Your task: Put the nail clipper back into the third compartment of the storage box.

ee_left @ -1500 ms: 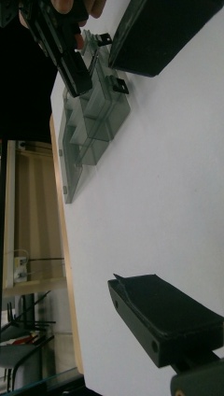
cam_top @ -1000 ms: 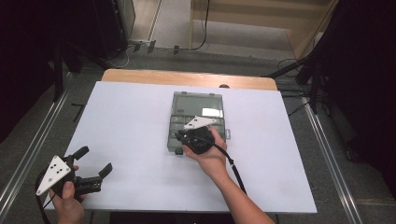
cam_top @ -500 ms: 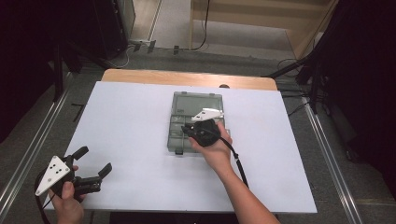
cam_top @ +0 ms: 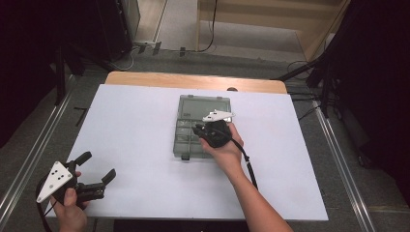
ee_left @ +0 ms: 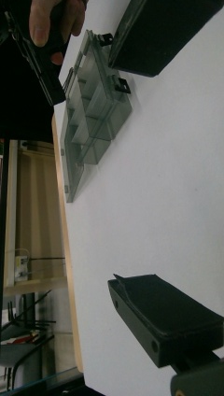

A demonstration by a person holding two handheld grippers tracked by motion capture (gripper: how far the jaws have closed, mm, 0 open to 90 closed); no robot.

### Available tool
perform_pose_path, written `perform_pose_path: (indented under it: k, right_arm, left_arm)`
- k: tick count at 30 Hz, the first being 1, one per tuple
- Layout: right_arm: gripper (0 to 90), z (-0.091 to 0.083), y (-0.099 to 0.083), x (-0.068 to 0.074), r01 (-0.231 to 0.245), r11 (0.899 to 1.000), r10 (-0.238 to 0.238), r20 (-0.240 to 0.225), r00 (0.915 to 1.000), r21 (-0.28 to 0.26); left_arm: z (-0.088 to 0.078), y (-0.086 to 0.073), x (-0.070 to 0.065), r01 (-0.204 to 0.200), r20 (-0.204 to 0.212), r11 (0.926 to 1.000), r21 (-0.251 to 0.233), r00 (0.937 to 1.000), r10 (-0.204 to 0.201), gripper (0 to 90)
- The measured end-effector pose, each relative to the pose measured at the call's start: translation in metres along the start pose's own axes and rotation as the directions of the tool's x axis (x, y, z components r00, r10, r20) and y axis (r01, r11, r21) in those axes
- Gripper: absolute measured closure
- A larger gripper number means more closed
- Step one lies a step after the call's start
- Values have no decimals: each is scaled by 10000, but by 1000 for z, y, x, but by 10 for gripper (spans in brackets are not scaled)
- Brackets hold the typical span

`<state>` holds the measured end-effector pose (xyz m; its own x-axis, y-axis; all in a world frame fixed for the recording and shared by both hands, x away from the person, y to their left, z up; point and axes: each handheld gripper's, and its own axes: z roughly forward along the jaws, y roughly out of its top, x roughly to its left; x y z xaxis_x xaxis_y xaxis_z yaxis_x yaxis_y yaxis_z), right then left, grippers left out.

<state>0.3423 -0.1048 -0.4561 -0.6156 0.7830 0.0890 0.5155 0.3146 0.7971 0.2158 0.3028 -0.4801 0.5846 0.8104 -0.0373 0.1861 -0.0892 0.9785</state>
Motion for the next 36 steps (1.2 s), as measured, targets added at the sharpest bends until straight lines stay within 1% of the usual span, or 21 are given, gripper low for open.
perform_pose_path:
  k: [5, 12, 16, 18, 19, 28, 33, 36]
  right_arm:
    - [814, 2, -1, -7, -164, 9999, 165, 148, 9998, -23]
    - [814, 5, -1, -13, -250, 9997, 249, 285, 9993, 23]
    - [814, 8, -2, -20, -324, 9995, 322, 449, 9985, 47]
    - [814, 8, -2, -21, -364, 9993, 360, 455, 9983, 74]
    - [814, 9, -3, -24, -396, 9992, 390, 541, 9978, 104]
    - [814, 13, -3, -36, -536, 9985, 524, 823, 9952, 118]
    - [814, 15, -5, -41, -618, 9979, 597, 971, 9935, 188]
    - [814, 16, -6, -42, -649, 9977, 625, 983, 9932, 211]
  left_arm:
    - [0, 0, 0, 31, 8, 10000, -33, 10000, -31, 0]
    - [0, 0, 0, 57, -4, 10000, -54, 10000, -57, 0]
    - [0, 0, 0, 19, 18, 10000, -25, 10000, -19, 0]
    - [0, 0, 0, 11, 6, 10000, -17, 10000, -11, 0]
    - [0, 0, 0, 13, 11, 10000, -19, 10000, -13, 0]
    - [0, 0, 0, 24, 2, 10000, -27, 10000, -24, 0]
    - [0, 0, 0, 36, 1, 10000, -46, 10000, -36, 0]
    - [0, 0, 0, 41, -7, 10000, -47, 10000, -41, 0]
